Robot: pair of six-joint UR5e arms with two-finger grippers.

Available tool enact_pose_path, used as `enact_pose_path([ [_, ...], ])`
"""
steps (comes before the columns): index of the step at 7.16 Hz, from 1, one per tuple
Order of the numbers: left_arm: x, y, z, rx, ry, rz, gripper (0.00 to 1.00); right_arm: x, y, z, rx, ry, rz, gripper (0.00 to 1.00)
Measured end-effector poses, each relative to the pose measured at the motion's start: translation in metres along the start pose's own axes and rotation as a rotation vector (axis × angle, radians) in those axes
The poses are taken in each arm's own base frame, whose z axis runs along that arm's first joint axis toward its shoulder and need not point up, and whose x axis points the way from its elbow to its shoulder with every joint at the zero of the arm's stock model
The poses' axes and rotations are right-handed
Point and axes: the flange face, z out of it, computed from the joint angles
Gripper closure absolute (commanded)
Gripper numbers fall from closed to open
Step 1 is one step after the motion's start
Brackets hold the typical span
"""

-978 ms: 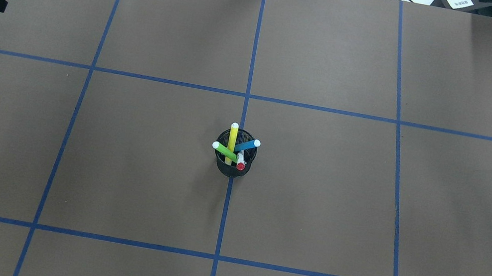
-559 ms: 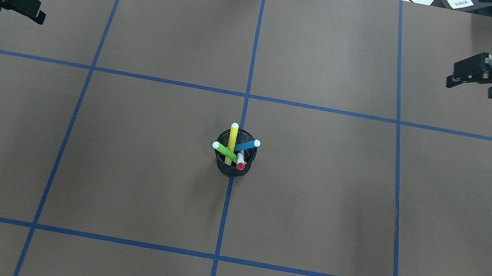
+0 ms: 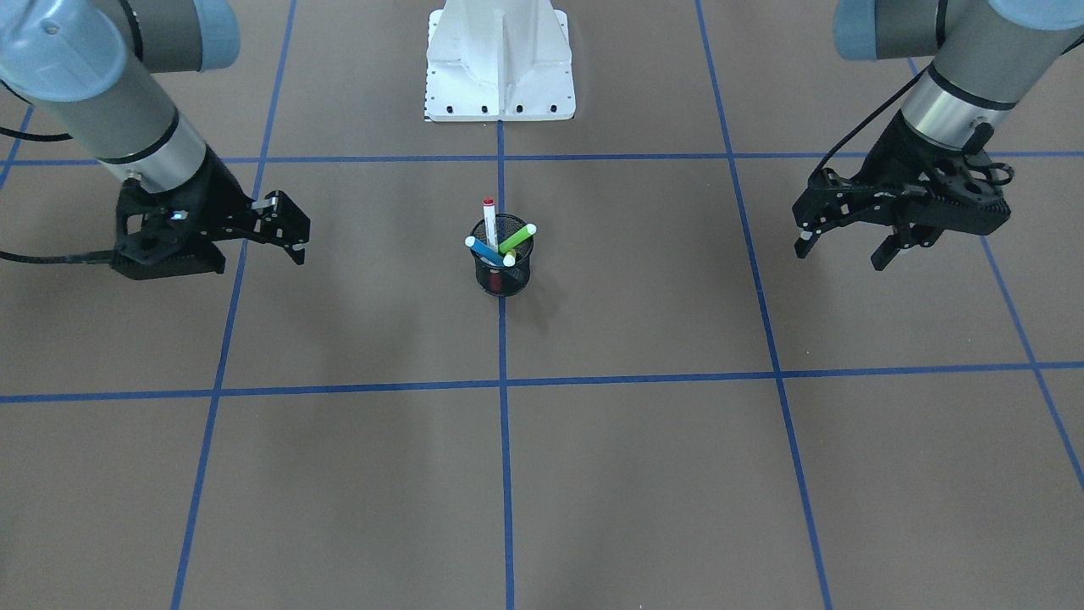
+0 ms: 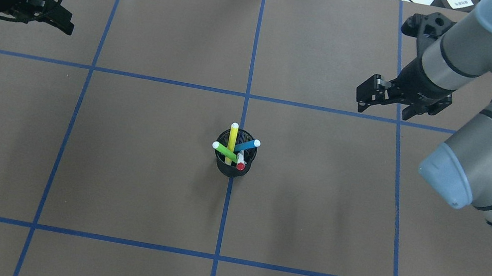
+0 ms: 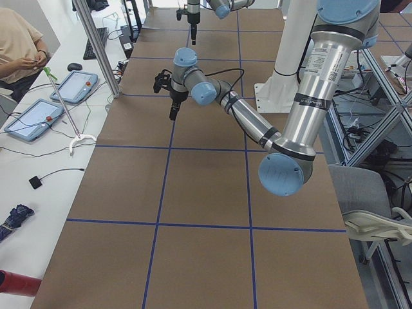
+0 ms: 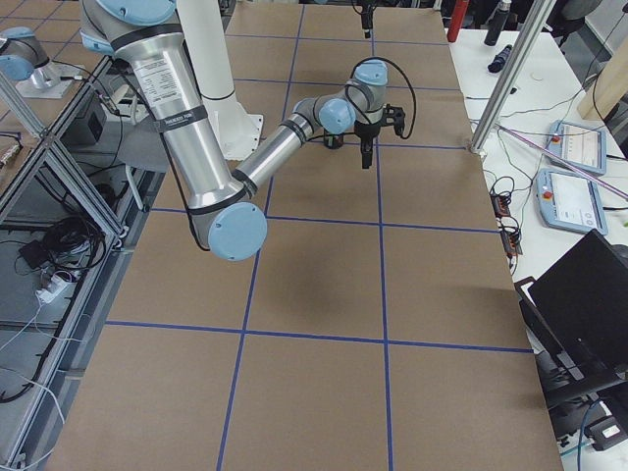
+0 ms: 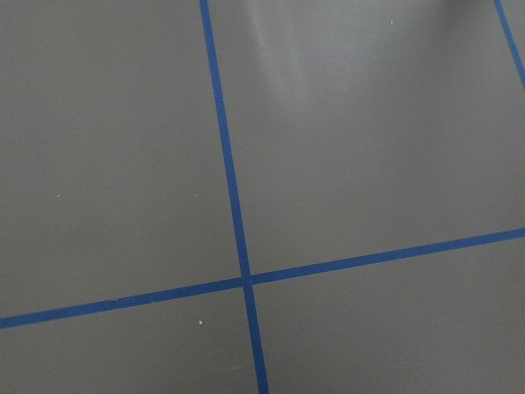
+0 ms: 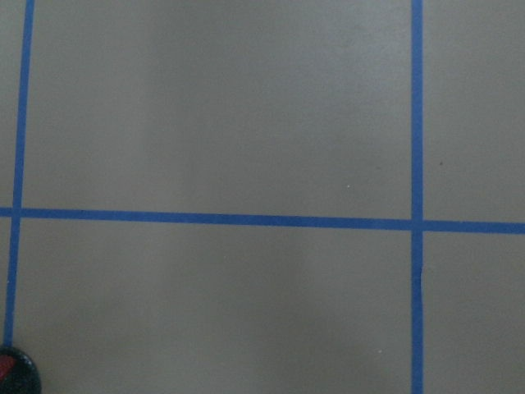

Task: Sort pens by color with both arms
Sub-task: 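Move the right gripper over the black mesh pen cup while the left arm advances, then lower the right gripper and grasp the blue highlighter in the cup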

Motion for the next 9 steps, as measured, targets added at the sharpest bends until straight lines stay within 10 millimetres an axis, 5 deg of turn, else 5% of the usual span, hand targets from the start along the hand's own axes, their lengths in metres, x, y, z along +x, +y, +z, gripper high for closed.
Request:
enact_pose_path([
  [4, 0.008, 0.001, 0.003, 0.004, -0.002, 0.006, 0.0, -0.134, 0.045, 0.043, -0.033, -0.044, -0.092, 0.15],
  [7, 0.006, 0.001, 0.004, 0.02, -0.019, 0.007, 0.0, -0.17, 0.059, 0.081, -0.026, -0.078, -0.121, 0.39],
  [9, 0.006, 0.001, 0.004, 0.023, -0.021, 0.007, 0.0, -0.178, 0.059, 0.089, -0.028, -0.075, -0.13, 0.41],
])
